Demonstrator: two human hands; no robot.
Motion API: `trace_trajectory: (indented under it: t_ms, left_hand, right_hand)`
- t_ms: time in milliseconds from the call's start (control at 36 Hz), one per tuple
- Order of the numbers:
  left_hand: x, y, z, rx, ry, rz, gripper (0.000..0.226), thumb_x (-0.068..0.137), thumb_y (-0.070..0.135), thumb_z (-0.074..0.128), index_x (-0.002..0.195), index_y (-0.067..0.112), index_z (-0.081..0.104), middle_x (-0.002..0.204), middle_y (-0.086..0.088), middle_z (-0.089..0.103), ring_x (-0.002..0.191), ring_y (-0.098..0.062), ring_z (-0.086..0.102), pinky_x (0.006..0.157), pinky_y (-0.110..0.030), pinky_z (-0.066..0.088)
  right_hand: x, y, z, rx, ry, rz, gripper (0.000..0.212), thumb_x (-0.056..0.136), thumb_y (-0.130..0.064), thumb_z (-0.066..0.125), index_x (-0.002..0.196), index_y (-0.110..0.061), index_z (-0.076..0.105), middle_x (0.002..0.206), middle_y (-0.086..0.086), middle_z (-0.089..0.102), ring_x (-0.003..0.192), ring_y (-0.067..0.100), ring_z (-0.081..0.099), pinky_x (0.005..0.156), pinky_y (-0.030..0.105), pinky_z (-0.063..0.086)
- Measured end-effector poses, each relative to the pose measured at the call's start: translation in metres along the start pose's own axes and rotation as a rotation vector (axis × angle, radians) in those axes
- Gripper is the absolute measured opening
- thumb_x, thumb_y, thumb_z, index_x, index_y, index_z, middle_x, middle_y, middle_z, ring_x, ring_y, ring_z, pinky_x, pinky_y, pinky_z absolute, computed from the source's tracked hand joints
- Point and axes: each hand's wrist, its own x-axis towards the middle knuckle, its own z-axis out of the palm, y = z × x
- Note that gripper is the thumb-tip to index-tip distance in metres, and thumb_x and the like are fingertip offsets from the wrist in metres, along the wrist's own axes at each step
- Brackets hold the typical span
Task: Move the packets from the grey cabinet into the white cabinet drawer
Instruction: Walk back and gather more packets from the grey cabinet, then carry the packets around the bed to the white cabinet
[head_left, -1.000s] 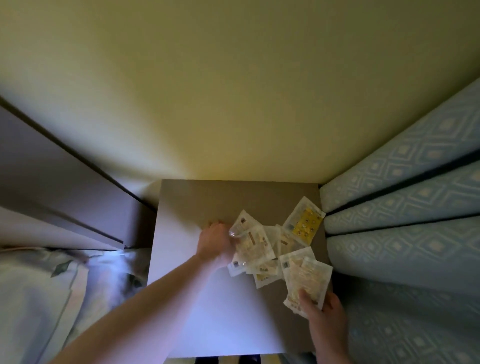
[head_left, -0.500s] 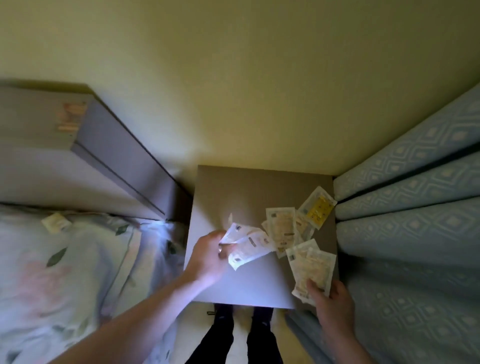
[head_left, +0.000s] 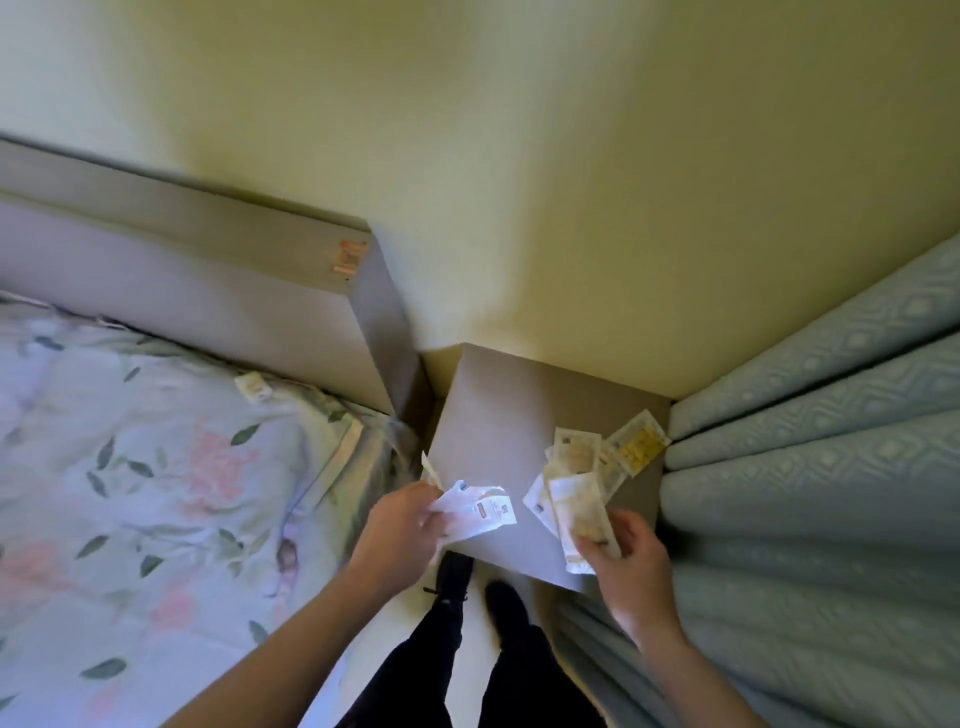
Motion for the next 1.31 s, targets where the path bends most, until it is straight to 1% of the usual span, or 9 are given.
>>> trace_trajectory:
  t_ms: [250, 361, 472, 639, 750, 917, 1056, 1222, 1306]
  left_hand:
    - [-0.099, 0.031, -0.038, -0.112, 0.229, 0.005, 0.011, 0.089, 0.024, 0.067, 0.095, 0.020, 0.075, 0.090, 0.006, 0.071, 0.084, -0.013, 0.064, 0.076, -0.031, 0.053]
    - [-0.151, 0.032, -0.044, -0.153, 0.374, -0.024, 0.010, 0.086, 0.026, 0.064, 0.090, 0.028, 0.073, 0.085, 0.015, 0.067, 0.080, -0.002, 0.059, 0.082, -0.008, 0.039]
    - [-0.212, 0.021, -0.049, -0.180, 0.491, -0.080, 0.014, 0.089, 0.035, 0.059, 0.088, 0.028, 0.071, 0.082, 0.012, 0.067, 0.078, -0.007, 0.061, 0.084, -0.025, 0.048]
    - [-0.327, -0.009, -0.048, -0.170, 0.690, -0.232, 0.022, 0.088, 0.021, 0.068, 0.100, 0.036, 0.060, 0.083, 0.014, 0.066, 0.077, -0.005, 0.058, 0.073, -0.019, 0.045]
    - [-0.420, -0.040, -0.036, -0.152, 0.775, -0.395, 0.006, 0.091, 0.024, 0.067, 0.085, 0.026, 0.065, 0.081, 0.010, 0.064, 0.075, -0.009, 0.056, 0.071, -0.025, 0.047]
    - [-0.573, -0.075, -0.011, -0.142, 0.894, -0.578, 0.034, 0.089, 0.014, 0.071, 0.072, 0.030, 0.047, 0.066, 0.016, 0.042, 0.069, -0.009, 0.039, 0.059, -0.009, 0.031]
    - [-0.688, -0.101, 0.017, -0.108, 0.957, -0.763, 0.019, 0.089, 0.016, 0.069, 0.075, 0.015, 0.056, 0.069, 0.014, 0.042, 0.066, -0.010, 0.038, 0.056, -0.026, 0.029]
    - [-0.810, -0.118, 0.040, -0.170, 1.055, -0.905, 0.040, 0.091, 0.017, 0.067, 0.070, 0.034, 0.037, 0.066, 0.019, 0.039, 0.067, -0.013, 0.037, 0.058, -0.028, 0.027]
    - [-0.867, -0.127, 0.052, -0.190, 1.119, -0.982, 0.038, 0.092, 0.019, 0.067, 0.072, 0.033, 0.038, 0.068, 0.019, 0.038, 0.068, -0.012, 0.039, 0.057, -0.020, 0.027]
  right_hand:
    - [-0.024, -0.042, -0.002, -0.065, -0.235, -0.194, 0.033, 0.076, -0.014, 0.087, 0.098, -0.027, 0.067, 0.089, -0.005, 0.074, 0.079, 0.012, 0.070, 0.061, 0.018, 0.053]
    - [-0.057, -0.065, 0.004, -0.101, -0.355, -0.311, 0.032, 0.076, -0.019, 0.087, 0.100, -0.024, 0.066, 0.090, -0.005, 0.072, 0.075, 0.005, 0.069, 0.058, 0.012, 0.051]
    - [-0.099, -0.075, 0.021, -0.162, -0.538, -0.381, 0.038, 0.073, -0.028, 0.086, 0.105, -0.028, 0.065, 0.097, -0.010, 0.072, 0.086, 0.003, 0.070, 0.068, 0.021, 0.059]
    - [-0.172, -0.067, 0.066, -0.302, -0.750, -0.556, 0.045, 0.071, -0.026, 0.089, 0.109, -0.032, 0.066, 0.092, -0.012, 0.074, 0.084, 0.005, 0.071, 0.069, 0.028, 0.062]
    - [-0.241, -0.047, 0.110, -0.405, -0.893, -0.682, 0.059, 0.072, -0.028, 0.089, 0.123, -0.033, 0.058, 0.093, -0.006, 0.072, 0.081, 0.008, 0.071, 0.067, 0.028, 0.060]
    - [-0.368, 0.018, 0.170, -0.517, -1.072, -0.862, 0.061, 0.078, -0.016, 0.085, 0.129, -0.033, 0.056, 0.084, -0.004, 0.068, 0.076, 0.005, 0.066, 0.064, 0.016, 0.052]
    - [-0.472, 0.076, 0.207, -0.572, -1.219, -0.970, 0.057, 0.077, -0.012, 0.083, 0.122, -0.033, 0.057, 0.070, -0.005, 0.069, 0.066, 0.004, 0.064, 0.062, 0.009, 0.047]
    - [-0.582, 0.125, 0.242, -0.669, -1.412, -1.048, 0.059, 0.074, -0.017, 0.087, 0.118, -0.043, 0.058, 0.079, -0.008, 0.072, 0.075, 0.004, 0.067, 0.073, 0.022, 0.052]
    - [-0.640, 0.146, 0.260, -0.725, -1.519, -1.080, 0.056, 0.076, -0.017, 0.087, 0.118, -0.041, 0.058, 0.084, -0.010, 0.073, 0.077, -0.003, 0.066, 0.068, 0.009, 0.048]
